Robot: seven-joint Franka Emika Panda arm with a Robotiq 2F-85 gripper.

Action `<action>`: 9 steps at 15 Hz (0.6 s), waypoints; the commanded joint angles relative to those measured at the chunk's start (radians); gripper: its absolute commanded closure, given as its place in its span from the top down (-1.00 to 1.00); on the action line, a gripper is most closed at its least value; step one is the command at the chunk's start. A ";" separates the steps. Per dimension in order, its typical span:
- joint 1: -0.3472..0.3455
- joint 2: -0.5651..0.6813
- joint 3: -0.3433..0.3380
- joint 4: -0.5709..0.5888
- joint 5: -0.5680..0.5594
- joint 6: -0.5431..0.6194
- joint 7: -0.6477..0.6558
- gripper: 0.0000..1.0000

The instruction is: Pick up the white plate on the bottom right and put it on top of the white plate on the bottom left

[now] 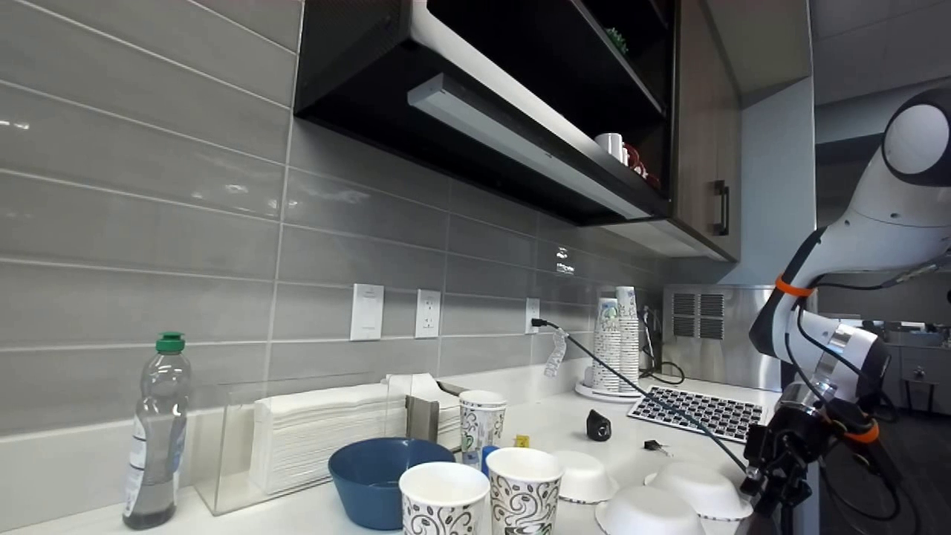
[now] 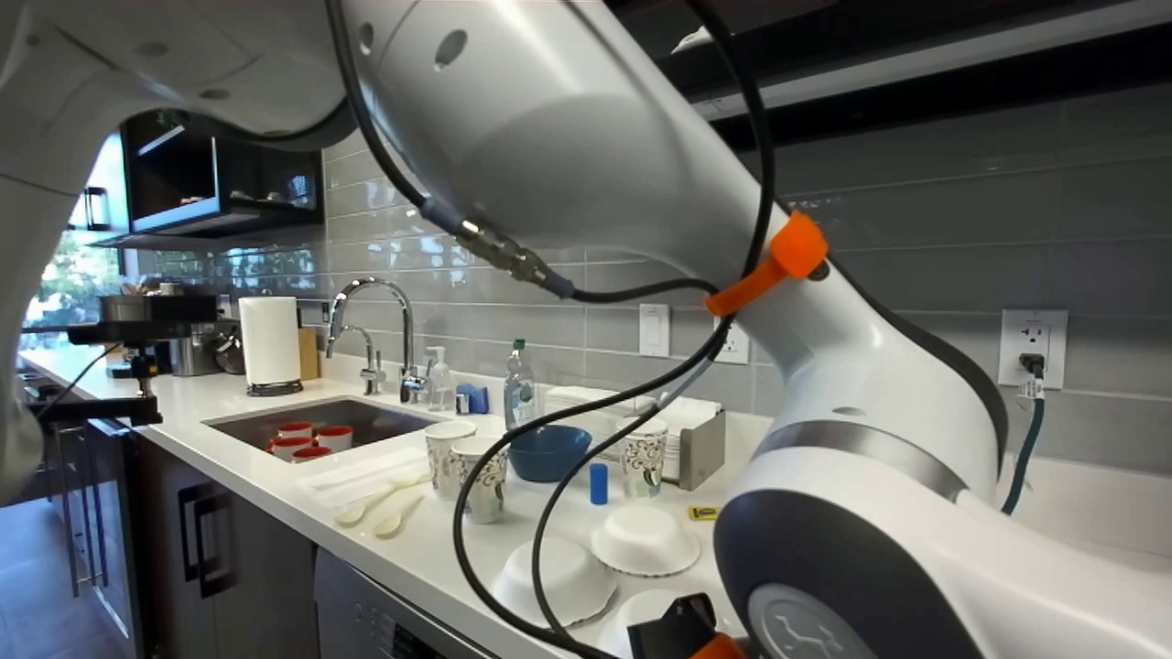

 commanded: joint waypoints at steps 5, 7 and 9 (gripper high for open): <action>-0.032 0.047 0.022 0.043 0.023 -0.031 -0.029 -0.06; -0.033 0.052 0.025 0.045 0.022 -0.029 -0.029 -0.26; -0.036 0.056 0.028 0.048 0.022 -0.028 -0.028 -0.53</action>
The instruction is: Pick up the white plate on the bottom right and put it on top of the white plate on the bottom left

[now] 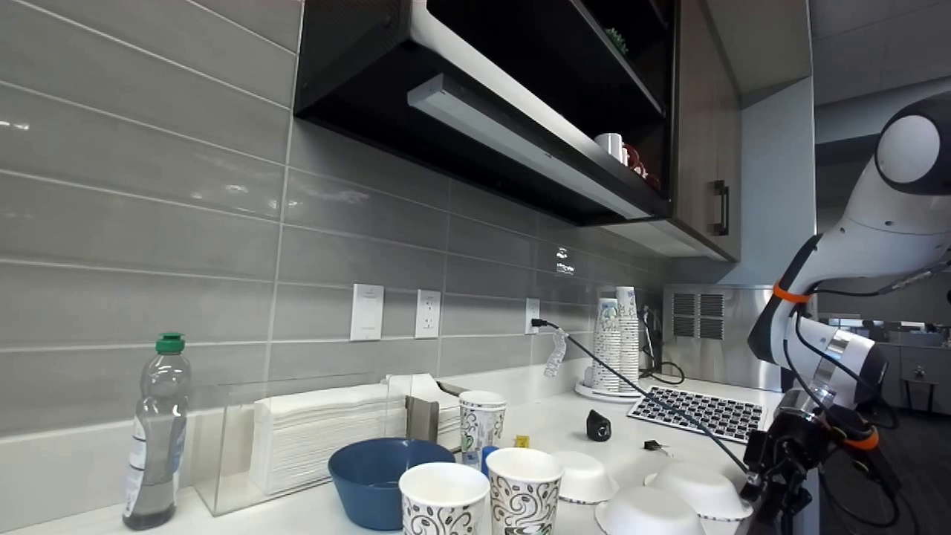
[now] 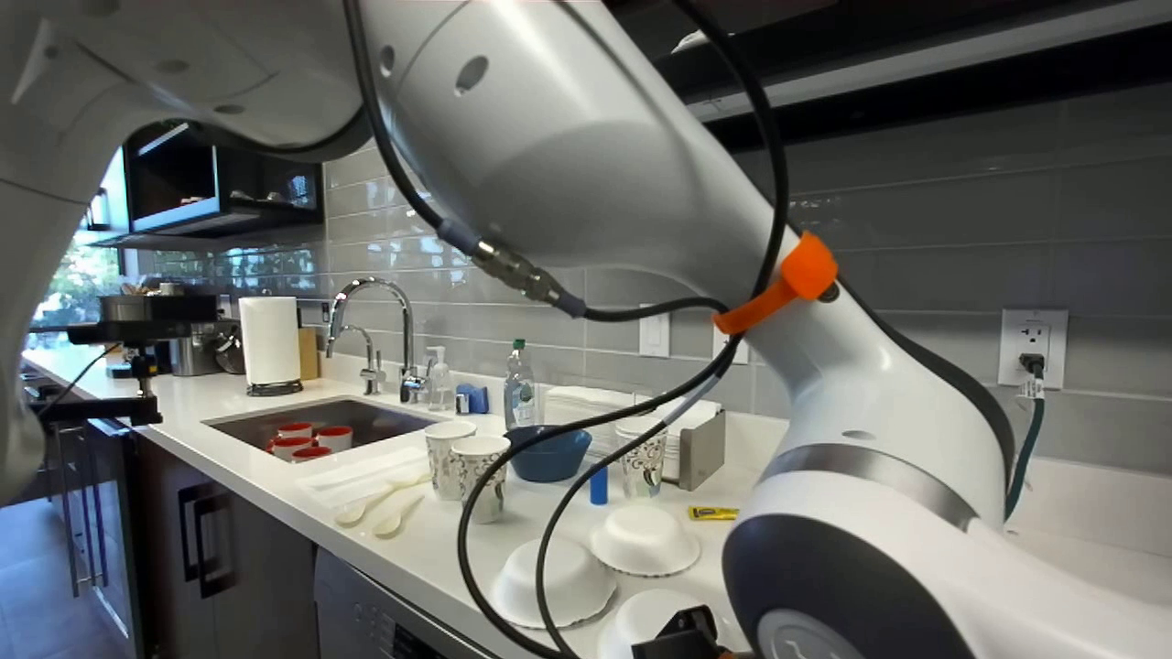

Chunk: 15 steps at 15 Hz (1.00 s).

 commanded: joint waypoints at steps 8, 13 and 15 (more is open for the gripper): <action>-0.036 0.023 0.018 0.032 0.022 -0.037 -0.019 -1.00; -0.057 0.001 0.023 0.021 0.028 -0.102 -0.064 -1.00; -0.065 -0.013 0.024 0.015 0.028 -0.150 -0.097 -1.00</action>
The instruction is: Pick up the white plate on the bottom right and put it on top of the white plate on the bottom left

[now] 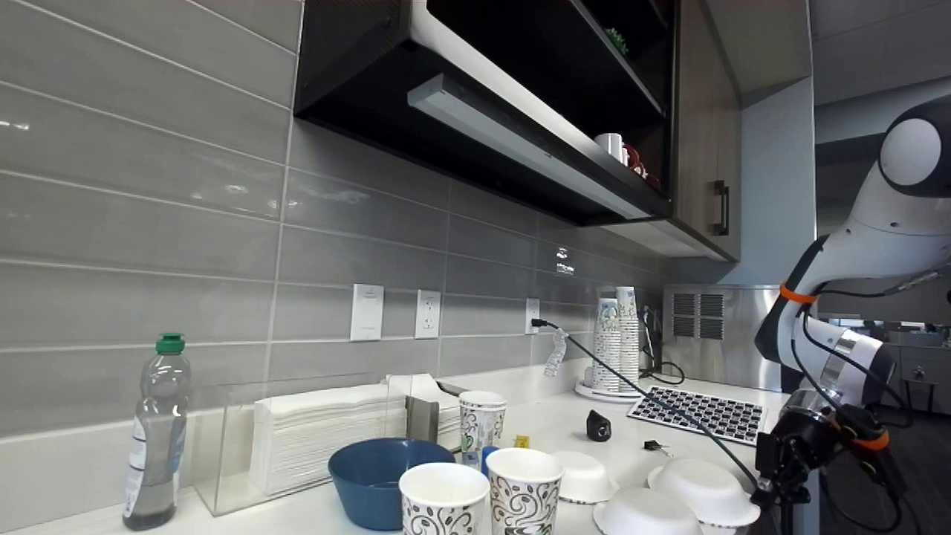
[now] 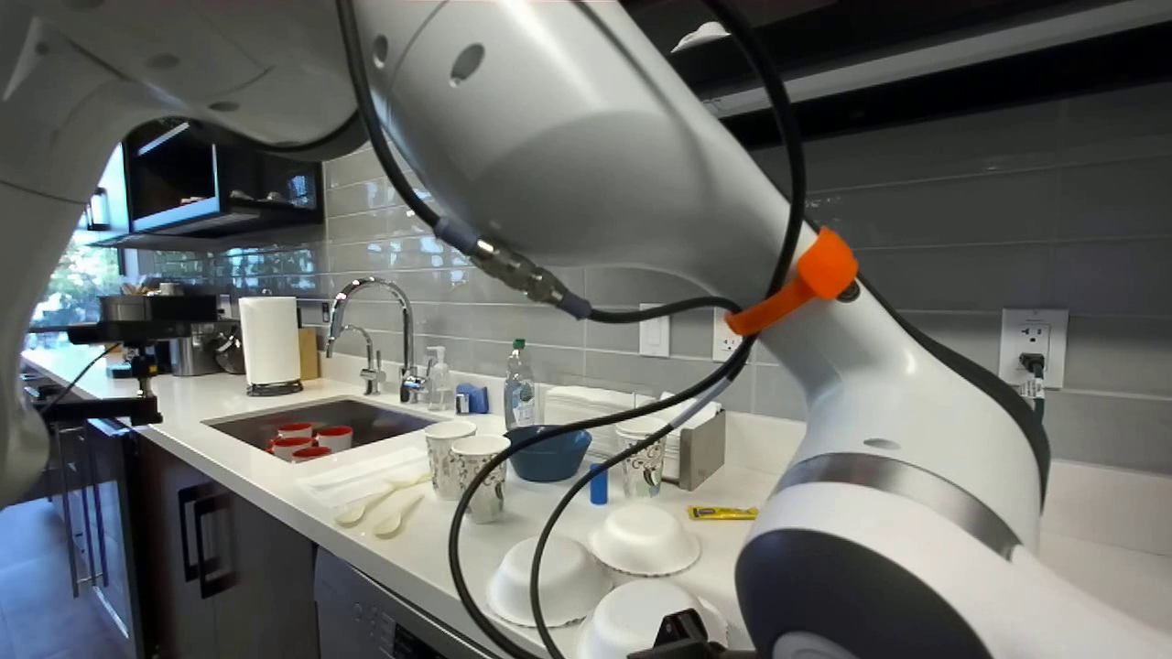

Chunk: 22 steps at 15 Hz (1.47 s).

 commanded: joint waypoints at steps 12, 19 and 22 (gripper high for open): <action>0.004 -0.080 0.016 -0.029 0.028 -0.197 -0.117 -1.00; 0.108 -0.100 0.029 -0.060 0.014 -0.181 -0.076 -1.00; 0.138 -0.103 0.027 -0.073 0.012 -0.167 -0.054 -1.00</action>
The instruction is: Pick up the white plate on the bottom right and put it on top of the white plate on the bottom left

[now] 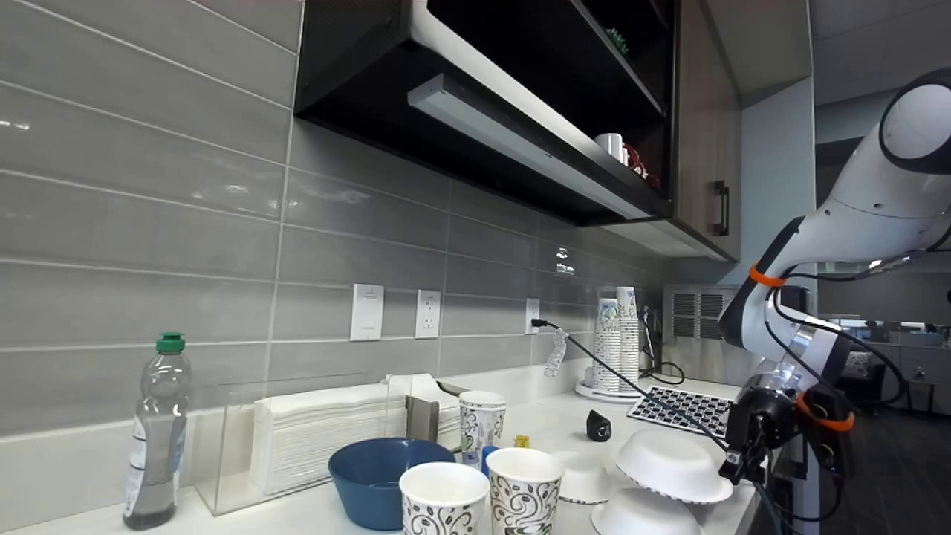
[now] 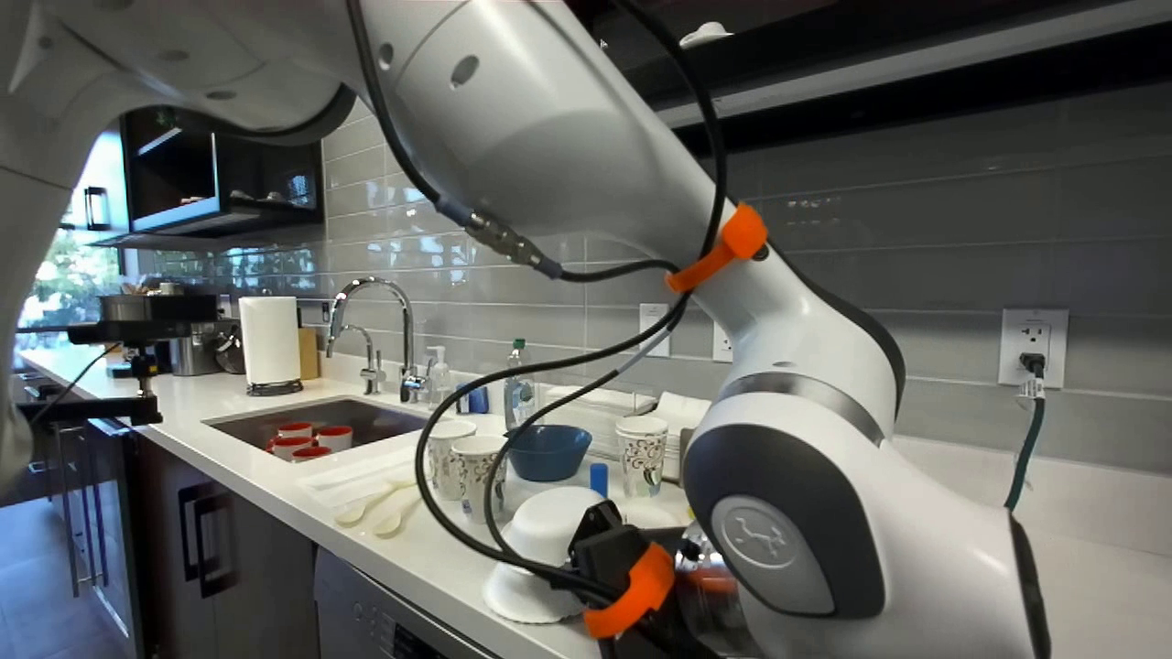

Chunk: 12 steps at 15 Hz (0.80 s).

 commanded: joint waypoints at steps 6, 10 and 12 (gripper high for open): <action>0.054 -0.035 0.001 -0.076 0.023 0.106 0.097 -1.00; 0.062 -0.048 0.006 -0.107 0.011 0.131 0.112 -1.00; 0.064 -0.054 0.005 -0.122 0.008 0.134 0.112 -1.00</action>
